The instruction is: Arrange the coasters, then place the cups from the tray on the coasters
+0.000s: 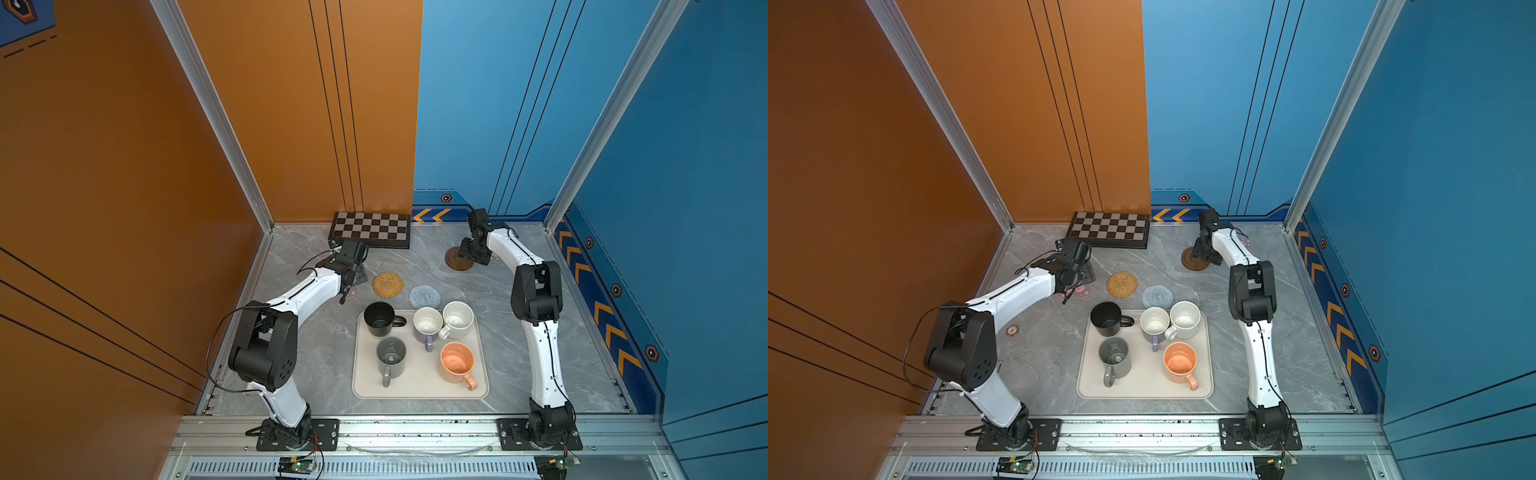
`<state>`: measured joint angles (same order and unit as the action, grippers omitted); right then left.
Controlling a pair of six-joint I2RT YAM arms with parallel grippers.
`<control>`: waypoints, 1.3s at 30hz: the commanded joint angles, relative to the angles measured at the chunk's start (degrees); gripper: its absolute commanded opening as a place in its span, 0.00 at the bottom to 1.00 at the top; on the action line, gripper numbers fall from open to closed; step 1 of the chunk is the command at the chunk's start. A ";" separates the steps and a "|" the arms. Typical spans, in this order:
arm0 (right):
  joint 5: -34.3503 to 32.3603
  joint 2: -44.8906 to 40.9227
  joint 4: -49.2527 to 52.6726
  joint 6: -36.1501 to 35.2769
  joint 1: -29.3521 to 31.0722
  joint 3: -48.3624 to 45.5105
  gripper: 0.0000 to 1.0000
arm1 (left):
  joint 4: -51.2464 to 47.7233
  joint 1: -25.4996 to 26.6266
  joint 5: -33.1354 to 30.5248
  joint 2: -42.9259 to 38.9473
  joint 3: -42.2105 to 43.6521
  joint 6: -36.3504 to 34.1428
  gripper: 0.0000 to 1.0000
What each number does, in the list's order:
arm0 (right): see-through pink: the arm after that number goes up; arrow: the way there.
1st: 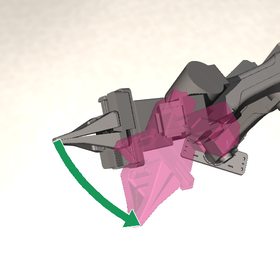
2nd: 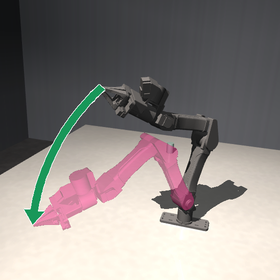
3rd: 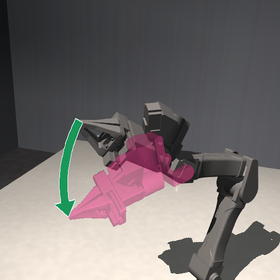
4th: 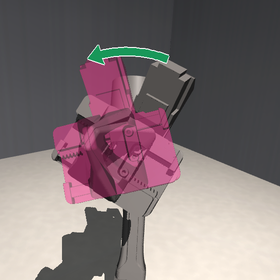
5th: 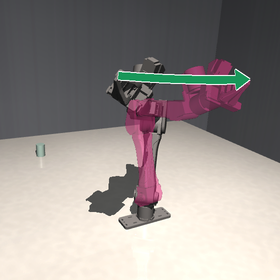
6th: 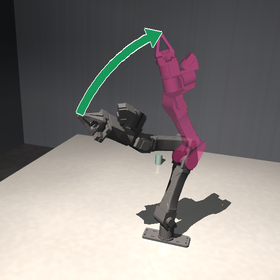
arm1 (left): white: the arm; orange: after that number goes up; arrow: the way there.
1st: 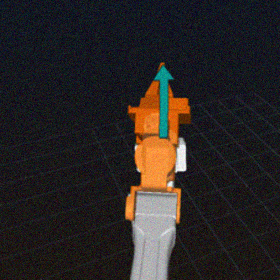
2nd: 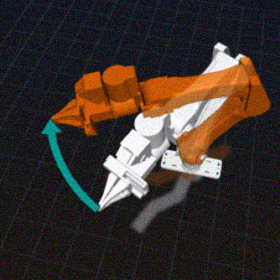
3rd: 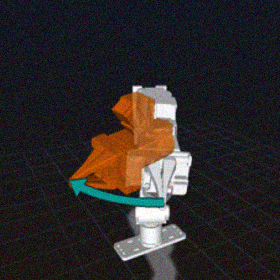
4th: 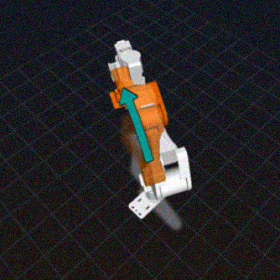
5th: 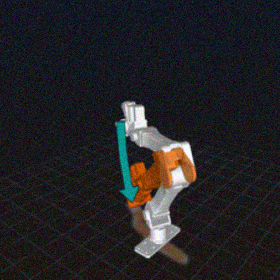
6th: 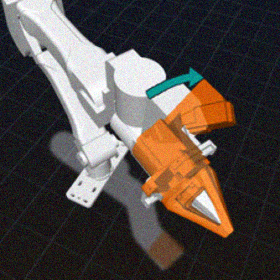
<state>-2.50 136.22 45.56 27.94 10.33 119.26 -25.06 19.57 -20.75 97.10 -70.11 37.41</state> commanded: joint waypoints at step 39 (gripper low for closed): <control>-2.16 3.95 0.67 -1.41 5.24 -1.57 0.64 | 1.24 -1.38 -0.30 -3.56 4.48 1.01 0.81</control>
<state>-4.64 137.49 45.41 25.52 16.25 115.74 -23.86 18.63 -20.95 92.33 -65.58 37.60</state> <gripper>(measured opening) 0.636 0.809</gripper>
